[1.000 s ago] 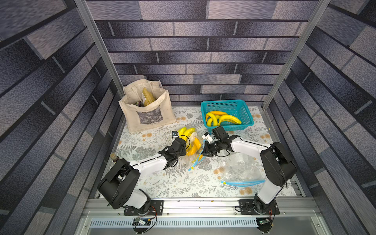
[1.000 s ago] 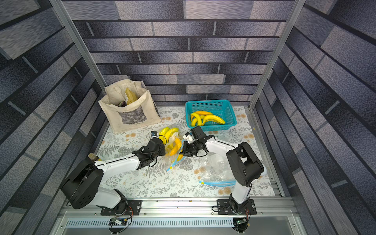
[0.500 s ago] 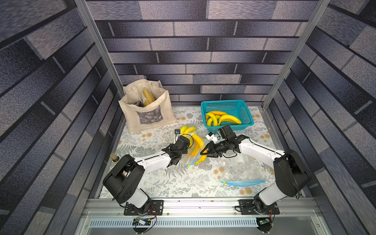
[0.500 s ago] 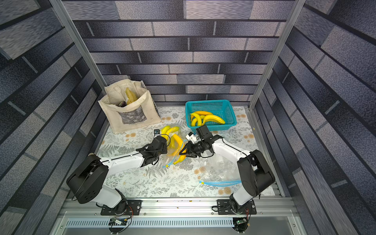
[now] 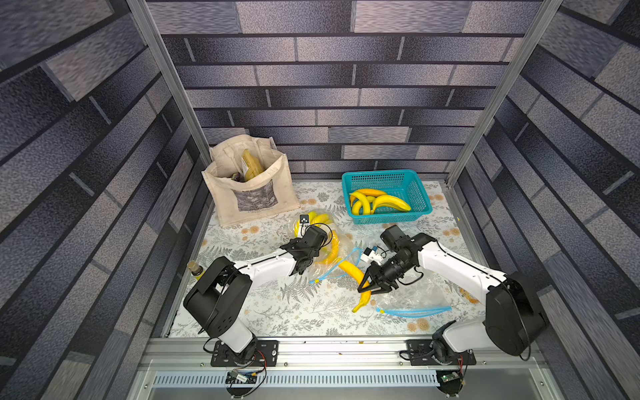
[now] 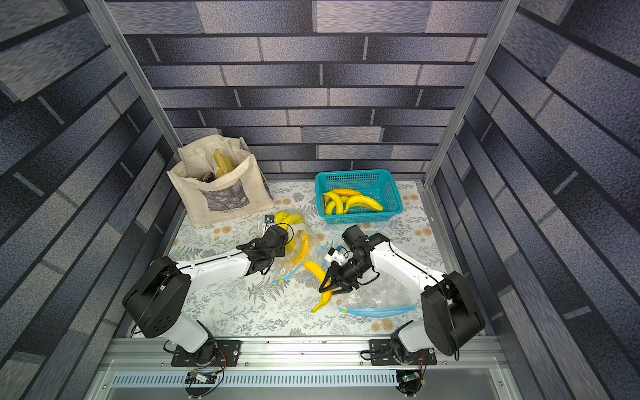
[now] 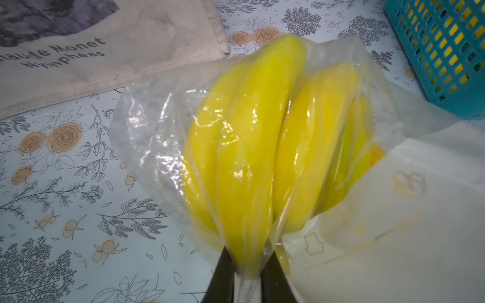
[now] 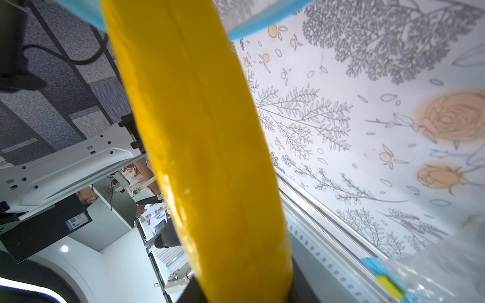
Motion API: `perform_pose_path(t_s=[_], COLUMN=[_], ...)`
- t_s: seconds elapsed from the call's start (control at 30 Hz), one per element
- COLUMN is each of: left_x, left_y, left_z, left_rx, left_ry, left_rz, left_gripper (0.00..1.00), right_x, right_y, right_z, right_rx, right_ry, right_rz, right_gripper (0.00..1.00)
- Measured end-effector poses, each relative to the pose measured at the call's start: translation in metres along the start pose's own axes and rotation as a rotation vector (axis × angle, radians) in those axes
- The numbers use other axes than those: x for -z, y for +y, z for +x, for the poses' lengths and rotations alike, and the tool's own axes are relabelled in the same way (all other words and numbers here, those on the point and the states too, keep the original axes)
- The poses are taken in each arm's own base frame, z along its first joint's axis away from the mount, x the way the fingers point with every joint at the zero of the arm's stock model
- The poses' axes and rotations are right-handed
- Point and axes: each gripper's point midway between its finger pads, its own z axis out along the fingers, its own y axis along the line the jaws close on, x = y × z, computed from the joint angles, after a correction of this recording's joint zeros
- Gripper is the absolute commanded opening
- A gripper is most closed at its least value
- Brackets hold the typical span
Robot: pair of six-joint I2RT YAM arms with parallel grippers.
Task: Open the zip-top bag and take out the banana
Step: Pick up the banana from the zipper food storage bag, then place the banana in the basket.
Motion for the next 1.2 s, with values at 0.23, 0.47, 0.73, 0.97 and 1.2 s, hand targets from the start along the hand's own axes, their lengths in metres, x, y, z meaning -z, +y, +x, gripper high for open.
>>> perform_pose_path(t_s=[0.23, 0.47, 0.73, 0.97, 1.2], left_x=[-0.006, -0.007, -0.003, 0.001, 0.001], left_y=[0.014, 0.016, 0.014, 0.014, 0.013], left_z=[-0.007, -0.008, -0.005, -0.003, -0.002], left_rx=[-0.001, -0.002, 0.002, 0.002, 0.003], left_ry=[0.027, 0.028, 0.036, 0.043, 0.046], left_rz=[-0.040, -0.040, -0.012, 0.003, 0.009], left_gripper=[0.14, 0.15, 0.16, 0.16, 0.18], right_x=[0.019, 0.080, 0.161, 0.244, 0.253], right_y=[-0.018, -0.008, -0.017, -0.042, -0.083], right_z=[0.035, 0.008, -0.182, -0.318, -0.366], right_rx=[0.029, 0.057, -0.072, -0.097, -0.147], right_ry=[-0.043, -0.398, -0.650, -0.814, -0.799], right_rz=[0.136, 0.176, 0.157, 0.130, 0.155], right_gripper=[0.20, 0.12, 0.11, 0.29, 0.63])
